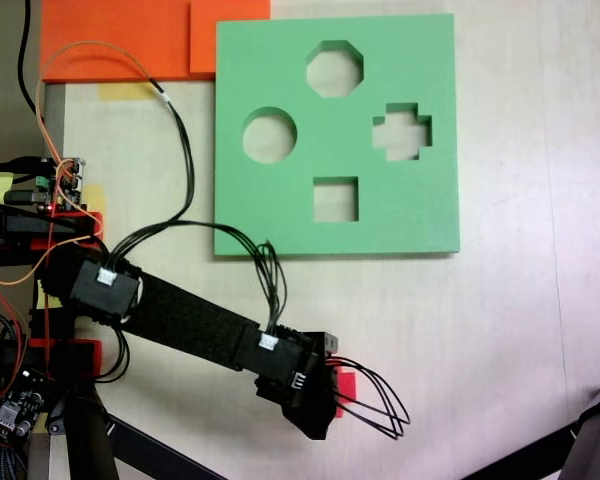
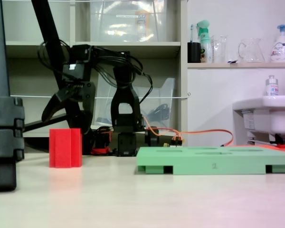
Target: Put the cross columnar block into the corresponding hole
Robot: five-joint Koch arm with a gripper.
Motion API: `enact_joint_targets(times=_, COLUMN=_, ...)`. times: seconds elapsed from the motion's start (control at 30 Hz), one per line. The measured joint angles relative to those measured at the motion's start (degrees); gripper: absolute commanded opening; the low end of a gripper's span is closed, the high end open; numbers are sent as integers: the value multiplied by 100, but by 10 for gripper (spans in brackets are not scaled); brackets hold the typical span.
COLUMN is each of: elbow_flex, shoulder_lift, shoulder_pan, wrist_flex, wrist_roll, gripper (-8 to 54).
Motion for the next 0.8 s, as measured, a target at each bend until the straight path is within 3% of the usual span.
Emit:
enact_joint_targets(times=0.23, elbow_flex=0, shoulder_lift=-369, shoulder_pan=0, wrist_flex=-26, wrist_roll=0, gripper=519)
enact_joint_targets(times=0.27, elbow_flex=0, shoulder_lift=-439, shoulder_pan=0, wrist_flex=-26, wrist_roll=9, gripper=490)
enact_joint_targets(times=0.3, elbow_flex=0, shoulder_lift=-475, shoulder_pan=0, wrist_flex=-26, wrist_roll=9, gripper=379)
enact_joint_targets(times=0.37, elbow_flex=-18, shoulder_lift=-439, shoulder_pan=-9, wrist_flex=-9, wrist_roll=18, gripper=305)
enact_joint_targets(times=0.73, elbow_flex=141, shoulder_lift=-448, shoulder_pan=62, wrist_flex=35, wrist_roll=123, gripper=230)
enact_joint_targets(times=0.8, elbow_flex=149, shoulder_lift=-360, shoulder_pan=9, wrist_flex=105, wrist_roll=185, gripper=185)
